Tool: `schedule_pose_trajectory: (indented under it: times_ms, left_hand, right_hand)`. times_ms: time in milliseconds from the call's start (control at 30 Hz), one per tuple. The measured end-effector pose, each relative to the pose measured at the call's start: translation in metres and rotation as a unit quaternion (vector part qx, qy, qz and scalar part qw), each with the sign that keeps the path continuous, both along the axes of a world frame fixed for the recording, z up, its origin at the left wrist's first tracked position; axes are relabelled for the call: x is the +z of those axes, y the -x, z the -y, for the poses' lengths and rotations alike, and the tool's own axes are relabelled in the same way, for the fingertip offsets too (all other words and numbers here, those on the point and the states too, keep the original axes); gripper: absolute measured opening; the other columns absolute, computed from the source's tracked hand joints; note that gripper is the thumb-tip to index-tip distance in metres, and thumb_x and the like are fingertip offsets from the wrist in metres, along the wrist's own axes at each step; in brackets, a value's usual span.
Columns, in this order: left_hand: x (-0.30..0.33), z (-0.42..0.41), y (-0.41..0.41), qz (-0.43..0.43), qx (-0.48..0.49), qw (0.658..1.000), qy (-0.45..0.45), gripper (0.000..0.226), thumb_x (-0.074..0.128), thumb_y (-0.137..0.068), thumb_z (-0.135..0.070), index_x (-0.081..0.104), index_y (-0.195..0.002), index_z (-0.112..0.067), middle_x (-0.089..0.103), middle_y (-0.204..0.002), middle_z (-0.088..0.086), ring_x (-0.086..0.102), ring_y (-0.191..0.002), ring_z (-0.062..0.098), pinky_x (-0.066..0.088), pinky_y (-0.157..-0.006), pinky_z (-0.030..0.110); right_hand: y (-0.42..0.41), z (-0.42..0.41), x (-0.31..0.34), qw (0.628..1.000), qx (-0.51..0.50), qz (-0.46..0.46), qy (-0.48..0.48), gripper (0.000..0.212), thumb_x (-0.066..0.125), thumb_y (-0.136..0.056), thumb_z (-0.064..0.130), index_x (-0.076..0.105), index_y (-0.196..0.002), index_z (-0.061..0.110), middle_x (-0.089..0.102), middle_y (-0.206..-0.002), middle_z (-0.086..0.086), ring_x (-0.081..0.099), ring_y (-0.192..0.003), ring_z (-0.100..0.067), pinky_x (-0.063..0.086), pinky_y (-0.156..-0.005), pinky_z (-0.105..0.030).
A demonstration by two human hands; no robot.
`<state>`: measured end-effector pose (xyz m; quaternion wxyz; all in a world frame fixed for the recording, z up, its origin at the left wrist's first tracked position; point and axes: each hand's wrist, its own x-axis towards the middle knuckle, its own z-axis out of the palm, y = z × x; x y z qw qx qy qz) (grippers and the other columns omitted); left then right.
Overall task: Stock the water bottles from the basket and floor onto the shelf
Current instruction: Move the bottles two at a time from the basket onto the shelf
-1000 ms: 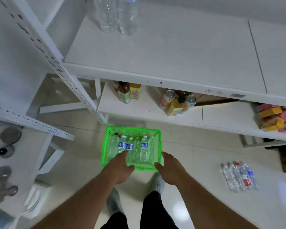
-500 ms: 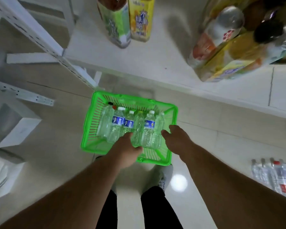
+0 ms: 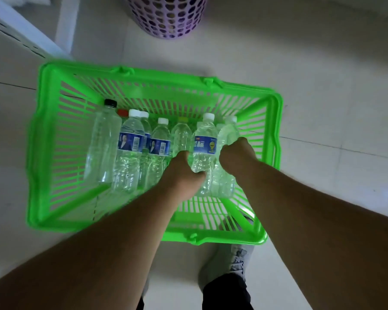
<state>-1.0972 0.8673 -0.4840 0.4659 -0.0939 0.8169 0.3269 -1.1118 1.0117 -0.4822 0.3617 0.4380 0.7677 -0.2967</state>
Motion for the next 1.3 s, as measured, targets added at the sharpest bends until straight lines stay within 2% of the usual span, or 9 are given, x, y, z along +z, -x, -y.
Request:
schedule_pose_trajectory:
  times_ms: [133, 267, 367, 433, 633, 767, 967, 1133, 1300]
  left_hand:
    - [-0.017, -0.001, 0.001, 0.018, 0.014, 1.000, 0.001, 0.080, 0.070, -0.088, -0.036, 0.026, -0.153, -0.019, 0.038, -0.156, 0.005, 0.050, -0.064, -0.003, 0.037, -0.045, 0.007]
    - [-0.031, 0.013, 0.007, 0.030, 0.048, 0.998, 0.036, 0.089, 0.076, -0.081, -0.044, 0.029, -0.152, -0.016, 0.040, -0.154, 0.007, 0.058, -0.120, 0.019, 0.040, -0.070, 0.013]
    - [-0.043, 0.021, 0.011, 0.029, 0.035, 0.998, 0.047, 0.089, 0.077, -0.078, -0.050, 0.035, -0.149, -0.015, 0.044, -0.152, 0.008, 0.052, -0.130, 0.026, 0.044, -0.092, 0.025]
    - [-0.048, 0.020, 0.011, 0.041, 0.010, 0.998, 0.052, 0.094, 0.077, -0.076, -0.055, 0.036, -0.148, -0.010, 0.044, -0.152, 0.011, 0.050, -0.133, 0.029, 0.042, -0.104, 0.032]
    - [-0.048, 0.018, 0.009, 0.053, 0.029, 0.996, 0.060, 0.080, 0.078, -0.079, -0.040, 0.042, -0.142, -0.006, 0.050, -0.144, 0.010, 0.056, -0.106, 0.018, 0.043, -0.078, 0.024]
    - [-0.019, 0.035, 0.003, 0.041, 0.078, 0.996, 0.019, 0.079, 0.080, -0.078, -0.036, 0.043, -0.143, -0.010, 0.061, -0.124, -0.003, 0.057, -0.111, 0.021, 0.045, -0.082, 0.020]
    - [0.077, 0.068, 0.008, -0.027, 0.128, 0.991, -0.007, 0.050, 0.083, -0.065, -0.044, 0.065, -0.102, -0.015, 0.072, -0.101, 0.009, 0.068, -0.089, 0.020, 0.055, -0.078, 0.041]
    - [0.191, 0.095, 0.010, -0.080, 0.187, 0.977, -0.061, 0.049, 0.080, -0.053, -0.050, 0.066, -0.097, -0.033, 0.075, -0.092, -0.001, 0.071, -0.089, 0.021, 0.057, -0.084, 0.045]
    - [0.329, 0.121, 0.011, -0.139, 0.187, 0.965, -0.118, 0.047, 0.080, -0.057, -0.042, 0.067, -0.100, -0.027, 0.076, -0.092, -0.002, 0.072, -0.089, 0.019, 0.056, -0.087, 0.044]
  right_hand:
    - [0.005, 0.010, -0.015, 0.998, -0.042, -0.013, -0.034, 0.049, 0.055, -0.092, 0.018, 0.043, -0.136, 0.001, 0.049, -0.138, -0.020, 0.054, -0.122, -0.037, 0.050, -0.097, -0.036]
    - [0.013, 0.019, -0.028, 1.000, -0.013, -0.016, -0.016, 0.049, 0.054, -0.096, 0.042, 0.052, -0.130, 0.006, 0.053, -0.132, -0.019, 0.057, -0.116, -0.035, 0.042, -0.083, -0.029]
    - [0.020, 0.017, -0.047, 1.000, -0.014, -0.003, -0.009, 0.075, 0.060, -0.087, 0.061, 0.048, -0.134, 0.004, 0.053, -0.131, -0.019, 0.058, -0.113, -0.034, 0.048, -0.088, -0.033]
    - [0.022, 0.010, -0.058, 0.999, -0.047, -0.013, 0.015, 0.078, 0.066, -0.083, 0.062, 0.050, -0.129, 0.002, 0.060, -0.117, -0.017, 0.060, -0.093, -0.029, 0.047, -0.072, -0.032]
    - [0.005, -0.002, -0.056, 0.993, -0.048, -0.092, 0.050, 0.055, 0.071, -0.083, 0.054, 0.068, -0.102, 0.003, 0.064, -0.080, -0.010, 0.060, -0.067, -0.023, 0.040, -0.052, -0.026]
    - [-0.006, 0.002, -0.031, 0.989, -0.026, -0.124, 0.082, 0.037, 0.071, -0.086, 0.048, 0.072, -0.098, 0.012, 0.064, -0.071, 0.002, 0.060, -0.062, -0.014, 0.038, -0.051, -0.022]
    - [0.002, 0.022, 0.068, 0.976, 0.008, -0.196, 0.091, 0.036, 0.071, -0.085, 0.051, 0.069, -0.098, 0.017, 0.070, -0.083, -0.001, 0.063, -0.071, -0.017, 0.043, -0.056, -0.025]
    - [0.017, 0.041, 0.202, 0.959, 0.034, -0.270, 0.083, 0.040, 0.073, -0.081, 0.056, 0.064, -0.099, 0.022, 0.070, -0.085, 0.007, 0.066, -0.077, -0.012, 0.050, -0.068, -0.030]
    - [0.016, 0.063, 0.362, 0.934, 0.058, -0.341, 0.091, 0.028, 0.074, -0.084, 0.046, 0.066, -0.100, 0.024, 0.070, -0.080, 0.011, 0.061, -0.067, 0.006, 0.041, -0.057, -0.010]
